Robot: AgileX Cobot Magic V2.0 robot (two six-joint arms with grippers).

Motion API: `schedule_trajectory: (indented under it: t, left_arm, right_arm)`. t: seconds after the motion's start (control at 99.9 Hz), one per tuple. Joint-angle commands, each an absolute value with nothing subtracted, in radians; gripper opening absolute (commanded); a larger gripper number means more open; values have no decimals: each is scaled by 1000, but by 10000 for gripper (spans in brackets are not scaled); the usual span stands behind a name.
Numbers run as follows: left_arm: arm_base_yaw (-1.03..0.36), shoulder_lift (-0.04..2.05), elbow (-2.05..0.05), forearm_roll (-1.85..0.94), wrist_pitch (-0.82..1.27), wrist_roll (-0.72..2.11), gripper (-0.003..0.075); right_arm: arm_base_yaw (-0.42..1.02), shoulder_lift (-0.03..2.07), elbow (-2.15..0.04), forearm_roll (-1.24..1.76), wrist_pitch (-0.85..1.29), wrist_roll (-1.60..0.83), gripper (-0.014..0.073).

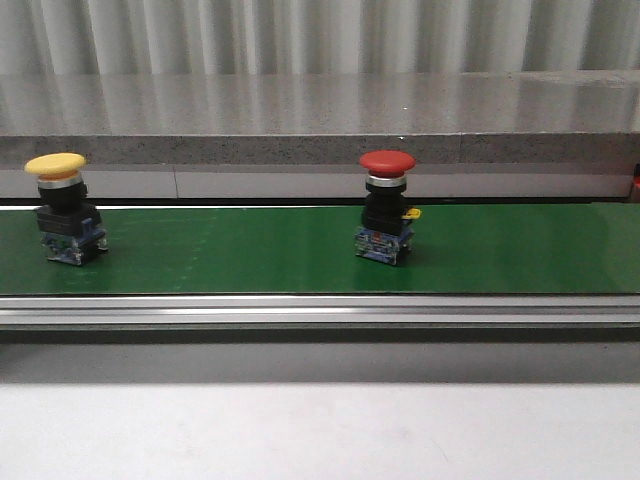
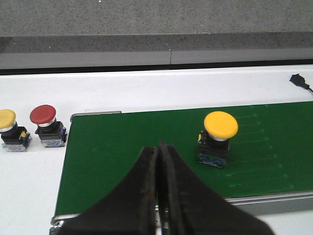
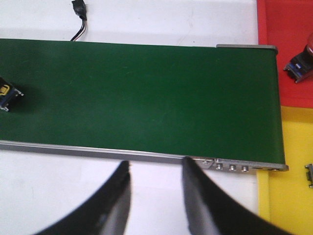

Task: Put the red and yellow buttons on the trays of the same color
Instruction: 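Lower the right gripper onto the red button arriving on the belt, then lift the red button with the right gripper into the red tray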

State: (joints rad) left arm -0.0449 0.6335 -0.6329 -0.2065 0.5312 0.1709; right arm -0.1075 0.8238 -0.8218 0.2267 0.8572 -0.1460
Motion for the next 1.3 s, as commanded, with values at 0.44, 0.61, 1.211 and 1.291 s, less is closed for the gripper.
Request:
schedule_trajectory:
  t: [0.44, 0.61, 1.211, 1.291]
  left_arm:
    - [-54, 634, -663, -223, 453, 172, -20]
    - [-54, 634, -663, -223, 453, 172, -20]
    - [-54, 634, -663, -223, 453, 172, -20]
    - [-54, 634, -663, -223, 453, 172, -20]
  right_arm:
    - [2, 980, -852, 505, 745, -469, 603]
    - [90, 1091, -852, 505, 703, -524, 603]
    - [203, 1447, -1020, 504, 561, -558, 601]
    - [203, 1480, -1049, 503, 566, -558, 561]
